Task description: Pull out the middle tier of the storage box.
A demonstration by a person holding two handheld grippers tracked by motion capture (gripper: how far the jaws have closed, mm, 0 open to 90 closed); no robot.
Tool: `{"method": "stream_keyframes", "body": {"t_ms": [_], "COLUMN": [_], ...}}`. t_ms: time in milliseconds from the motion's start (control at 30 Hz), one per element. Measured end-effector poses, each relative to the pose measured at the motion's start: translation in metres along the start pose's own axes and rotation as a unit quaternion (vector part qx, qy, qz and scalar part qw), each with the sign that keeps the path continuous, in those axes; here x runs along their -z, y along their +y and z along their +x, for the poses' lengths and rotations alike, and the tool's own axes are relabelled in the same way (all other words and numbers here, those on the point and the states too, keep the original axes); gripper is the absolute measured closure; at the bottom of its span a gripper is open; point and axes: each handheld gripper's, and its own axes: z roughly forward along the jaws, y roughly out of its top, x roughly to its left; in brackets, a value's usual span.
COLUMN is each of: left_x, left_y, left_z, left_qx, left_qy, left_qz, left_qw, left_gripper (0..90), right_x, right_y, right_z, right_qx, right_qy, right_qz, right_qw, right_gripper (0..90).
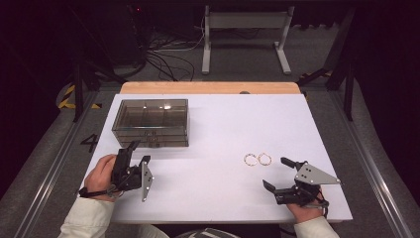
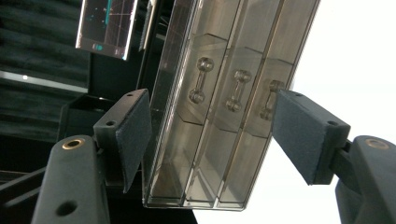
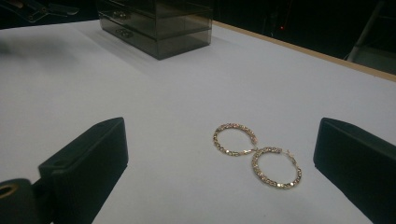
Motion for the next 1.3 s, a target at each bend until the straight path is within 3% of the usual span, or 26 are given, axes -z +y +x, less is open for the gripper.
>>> {"method": "stream_keyframes", "body": {"t_ms": [300,633,867,933,967,1100,1200,1300], "left_x": [-0.004,-0.009,-0.009,-0.009,-0.010,-0.012,-0.015,-0.021], "left_y": [0.000,-0.001,-0.002,-0.004,-0.006,-0.009,-0.012,-0.013], "left_z": [-0.006,-0.016,-0.016,-0.016,-0.014,-0.012,-0.011,-0.011], "left_qx": [-0.022,-0.050,-0.055,-0.060,-0.073,-0.075,-0.078,-0.075], "left_qy": [0.028,0.074,0.073,0.062,0.051,0.037,0.038,0.037], "left_qz": [0.015,0.027,0.025,0.011,-0.005,-0.027,-0.037,-0.033], "left_qw": [0.9993,0.9956,0.9955,0.9962,0.9960,0.9962,0.9955,0.9960], "left_gripper": [32.8,39.8,41.4,43.8,43.8,45.4,46.7,48.4], "right_x": [0.000,-0.001,-0.001,-0.001,-0.001,-0.001,-0.001,0.001], "right_y": [0.000,0.000,0.000,0.000,0.000,0.000,0.000,-0.001], "right_z": [0.000,0.000,0.000,0.000,0.001,0.001,0.001,0.001], "right_qx": [0.001,0.002,0.001,0.002,0.001,0.001,0.001,-0.001], "right_qy": [0.000,0.000,0.001,0.000,0.001,0.001,0.000,-0.003], "right_qz": [0.001,0.002,0.001,0.001,0.001,0.001,0.001,0.001], "right_qw": [1.0000,1.0000,1.0000,1.0000,1.0000,1.0000,1.0000,1.0000], "right_gripper": [3.9,3.9,3.9,3.9,3.9,3.9,3.9,3.9]}}
